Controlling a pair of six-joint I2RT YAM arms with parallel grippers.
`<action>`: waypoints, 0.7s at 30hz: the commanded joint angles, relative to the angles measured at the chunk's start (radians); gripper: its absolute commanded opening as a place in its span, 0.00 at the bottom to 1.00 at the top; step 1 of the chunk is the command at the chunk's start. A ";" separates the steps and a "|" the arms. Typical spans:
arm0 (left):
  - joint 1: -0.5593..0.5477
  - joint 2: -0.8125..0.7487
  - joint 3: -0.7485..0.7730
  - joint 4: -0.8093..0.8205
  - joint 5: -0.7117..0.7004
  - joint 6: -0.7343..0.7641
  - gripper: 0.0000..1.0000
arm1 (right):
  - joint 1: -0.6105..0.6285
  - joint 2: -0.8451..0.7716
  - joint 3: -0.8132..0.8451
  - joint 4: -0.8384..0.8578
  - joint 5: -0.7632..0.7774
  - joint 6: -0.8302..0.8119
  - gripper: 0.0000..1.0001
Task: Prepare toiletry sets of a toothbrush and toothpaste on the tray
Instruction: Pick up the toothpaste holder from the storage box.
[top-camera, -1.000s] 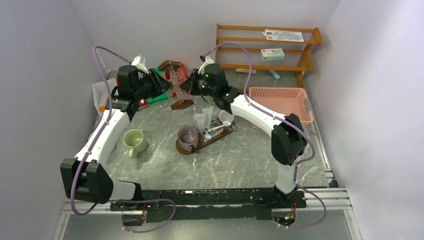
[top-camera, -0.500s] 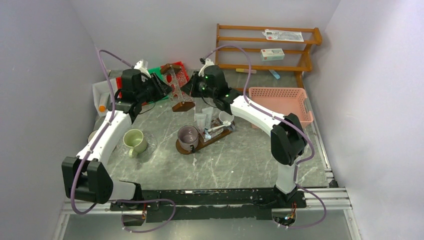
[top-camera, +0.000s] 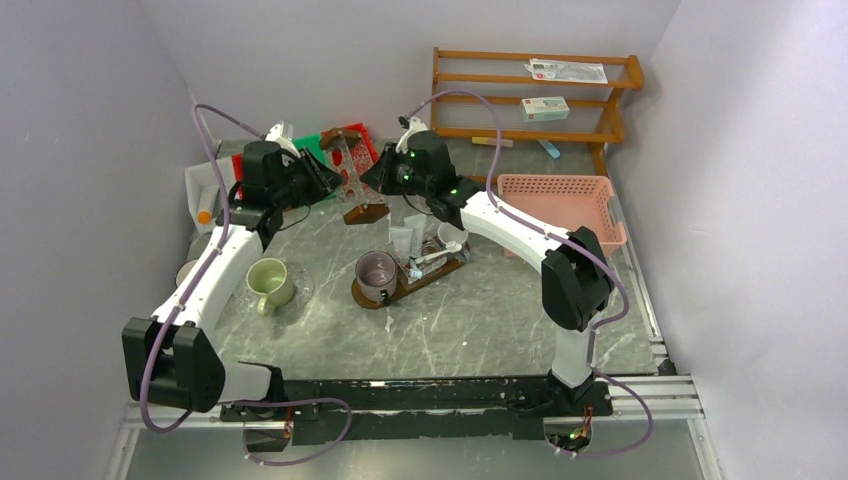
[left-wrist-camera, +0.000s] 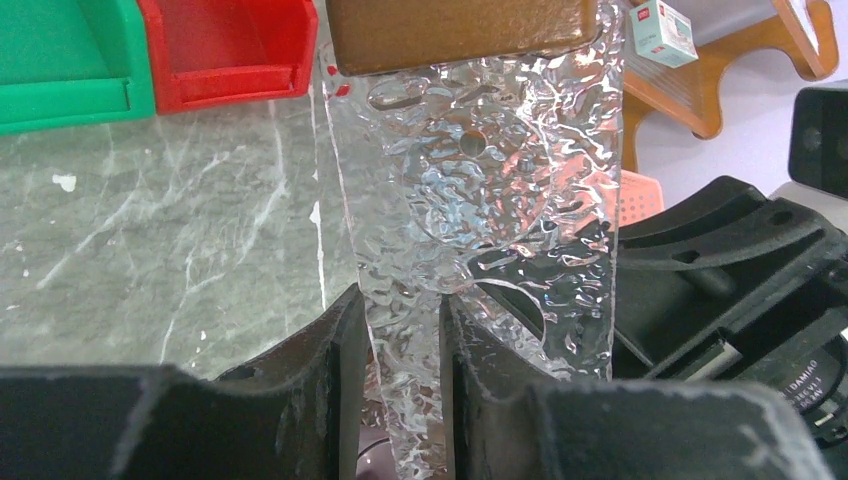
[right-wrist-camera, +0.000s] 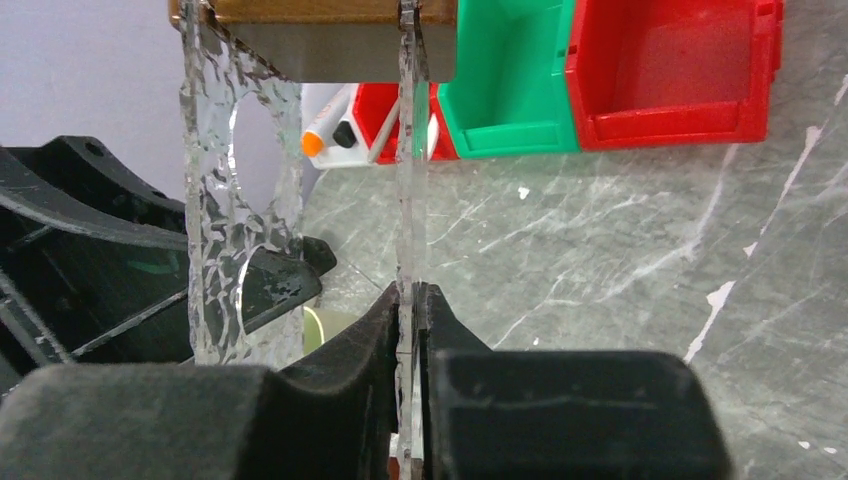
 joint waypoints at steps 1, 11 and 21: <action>0.005 -0.015 0.003 -0.081 -0.114 -0.028 0.05 | 0.018 -0.056 0.034 0.129 -0.066 0.009 0.19; 0.052 -0.073 0.005 -0.173 -0.255 -0.106 0.05 | 0.015 -0.096 0.007 0.115 0.015 -0.031 0.50; 0.092 -0.082 0.007 -0.339 -0.419 -0.241 0.05 | -0.004 -0.208 -0.102 0.097 0.172 -0.090 0.62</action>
